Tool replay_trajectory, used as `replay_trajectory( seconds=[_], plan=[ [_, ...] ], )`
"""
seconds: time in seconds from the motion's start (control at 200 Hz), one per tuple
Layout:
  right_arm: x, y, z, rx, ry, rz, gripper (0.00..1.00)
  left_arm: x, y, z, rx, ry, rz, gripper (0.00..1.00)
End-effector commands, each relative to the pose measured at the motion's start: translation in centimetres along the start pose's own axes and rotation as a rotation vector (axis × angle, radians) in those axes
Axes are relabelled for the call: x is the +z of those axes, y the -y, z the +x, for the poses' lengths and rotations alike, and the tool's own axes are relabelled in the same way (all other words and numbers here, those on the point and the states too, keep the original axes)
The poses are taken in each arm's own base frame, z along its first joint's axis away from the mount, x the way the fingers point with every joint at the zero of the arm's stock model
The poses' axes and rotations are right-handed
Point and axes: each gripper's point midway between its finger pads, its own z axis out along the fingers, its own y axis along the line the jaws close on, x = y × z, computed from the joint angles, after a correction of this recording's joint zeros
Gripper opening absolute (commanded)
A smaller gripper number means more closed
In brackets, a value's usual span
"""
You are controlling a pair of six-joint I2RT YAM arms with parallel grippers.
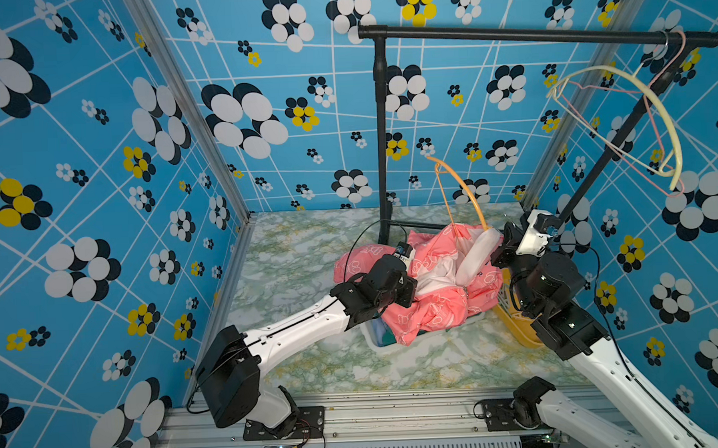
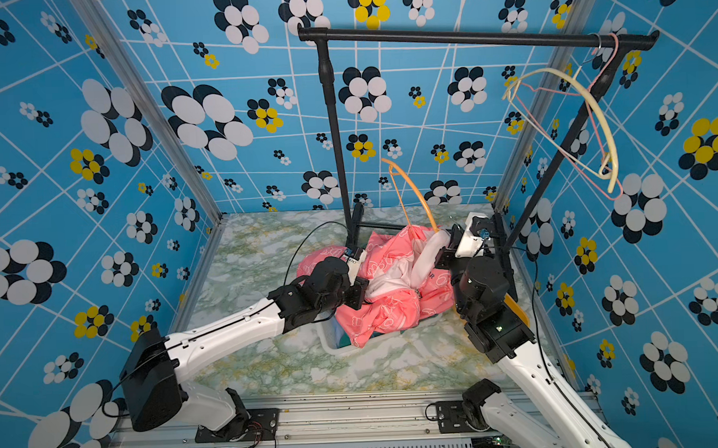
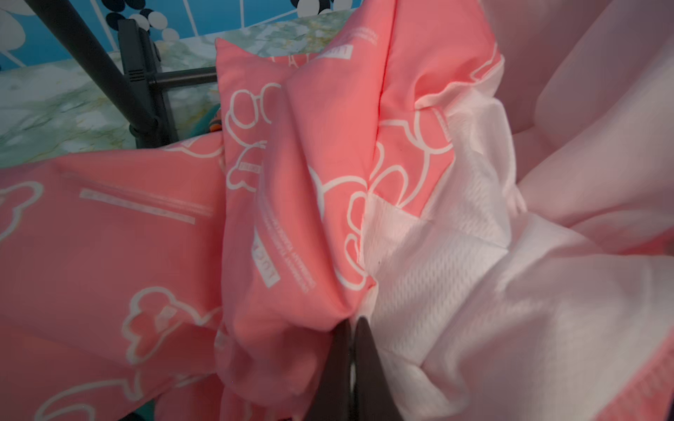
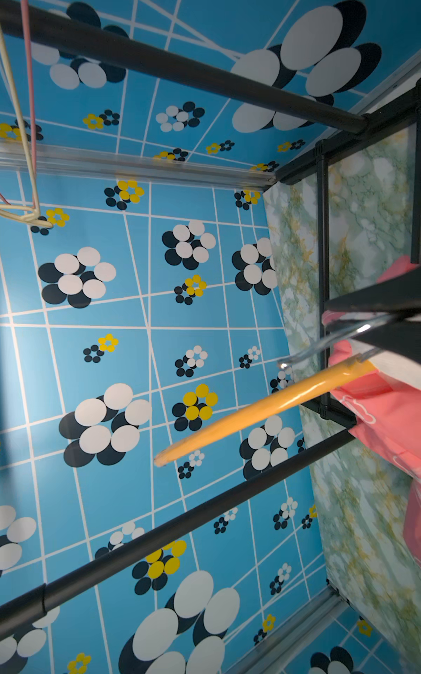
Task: Remove the clothespins securing jackets to the hanger
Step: Remove the jacket from the hanger.
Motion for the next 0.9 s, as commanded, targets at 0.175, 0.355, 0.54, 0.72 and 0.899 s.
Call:
replay_trajectory(
  seconds=[0.175, 0.355, 0.54, 0.72, 0.899],
  plan=[
    [0.9, -1.9, 0.0, 0.255, 0.112, -0.112, 0.00, 6.7, -3.3, 7.2, -0.038, -0.167, -0.170, 0.00],
    [0.7, -1.7, -1.6, 0.295, 0.187, -0.118, 0.00, 8.4, -5.4, 11.2, -0.029, -0.268, -0.273, 0.00],
    [-0.7, -3.2, -4.6, 0.364, 0.273, -0.245, 0.00, 7.5, -6.5, 10.3, 0.071, -0.262, -0.367, 0.00],
    [-1.4, -4.2, -7.5, 0.515, 0.410, -0.358, 0.00, 7.3, -6.8, 10.3, 0.120, -0.284, -0.402, 0.00],
    [1.8, -5.1, -5.8, 0.608, 0.405, -0.335, 0.00, 6.9, -5.6, 10.1, 0.102, -0.242, -0.360, 0.00]
  ],
)
